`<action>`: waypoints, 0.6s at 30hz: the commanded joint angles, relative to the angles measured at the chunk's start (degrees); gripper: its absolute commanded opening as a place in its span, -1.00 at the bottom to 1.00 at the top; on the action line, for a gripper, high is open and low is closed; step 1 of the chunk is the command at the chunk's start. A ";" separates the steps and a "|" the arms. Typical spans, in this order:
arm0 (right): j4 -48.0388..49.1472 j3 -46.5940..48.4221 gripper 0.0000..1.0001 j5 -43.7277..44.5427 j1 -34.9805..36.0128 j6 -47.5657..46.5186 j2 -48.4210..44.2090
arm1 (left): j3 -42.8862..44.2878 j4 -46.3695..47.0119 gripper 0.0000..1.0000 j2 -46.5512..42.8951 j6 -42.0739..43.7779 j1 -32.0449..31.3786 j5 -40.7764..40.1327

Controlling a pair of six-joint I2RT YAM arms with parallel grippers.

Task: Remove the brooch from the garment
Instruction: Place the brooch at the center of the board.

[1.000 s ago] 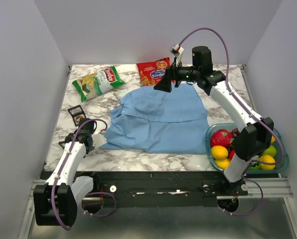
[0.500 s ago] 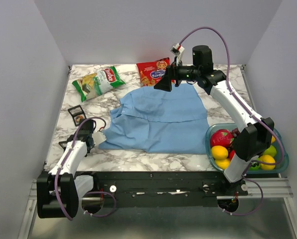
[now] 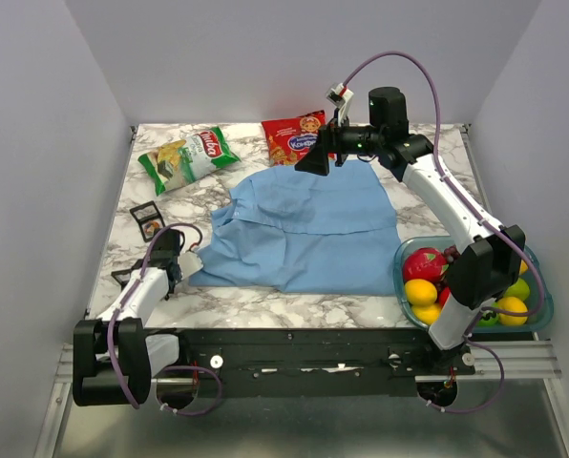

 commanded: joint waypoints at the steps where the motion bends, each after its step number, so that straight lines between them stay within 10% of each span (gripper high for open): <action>1: -1.29 -0.48 0.99 -0.24 0.16 0.55 -1.00 | -0.80 -0.51 -0.49 0.20 -0.92 0.55 -0.41; 4: -1.29 -0.57 0.99 -0.24 0.16 0.38 -1.17 | -0.18 -3.06 -0.16 -0.41 -1.71 0.55 0.38; 18: -4.01 -3.38 0.99 0.11 -0.02 -2.70 -4.34 | 7.46 -18.27 0.12 -6.57 -5.23 0.46 11.63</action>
